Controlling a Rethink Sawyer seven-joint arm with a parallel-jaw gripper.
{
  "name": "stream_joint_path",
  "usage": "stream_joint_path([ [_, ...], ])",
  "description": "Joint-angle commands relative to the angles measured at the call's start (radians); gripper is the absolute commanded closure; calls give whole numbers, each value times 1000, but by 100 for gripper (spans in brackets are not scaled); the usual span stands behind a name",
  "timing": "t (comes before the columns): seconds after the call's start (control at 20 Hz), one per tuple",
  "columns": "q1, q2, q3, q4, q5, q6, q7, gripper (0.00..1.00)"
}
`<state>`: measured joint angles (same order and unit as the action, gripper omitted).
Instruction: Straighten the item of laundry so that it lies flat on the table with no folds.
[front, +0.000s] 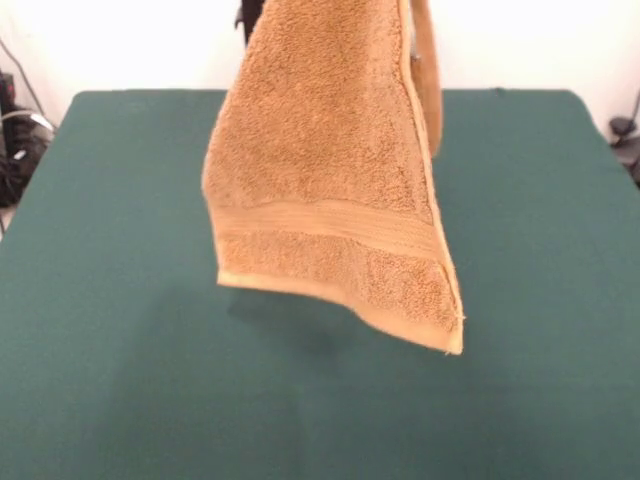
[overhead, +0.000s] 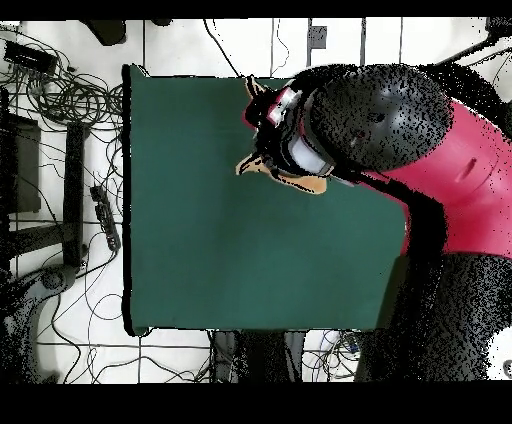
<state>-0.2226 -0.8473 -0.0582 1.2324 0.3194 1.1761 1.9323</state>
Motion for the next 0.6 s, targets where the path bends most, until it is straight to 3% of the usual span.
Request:
stream_joint_path([
  [0.05, 41, 58, 33, 52, 35, 96, 294, 100],
  [0.15, 25, 88, 41, 10, 23, 118, 279, 100],
  [0.3, 10, 79, 53, 27, 46, 121, 265, 100],
  [0.6, -63, 146, 97, -73, 46, 217, 203, 100],
])
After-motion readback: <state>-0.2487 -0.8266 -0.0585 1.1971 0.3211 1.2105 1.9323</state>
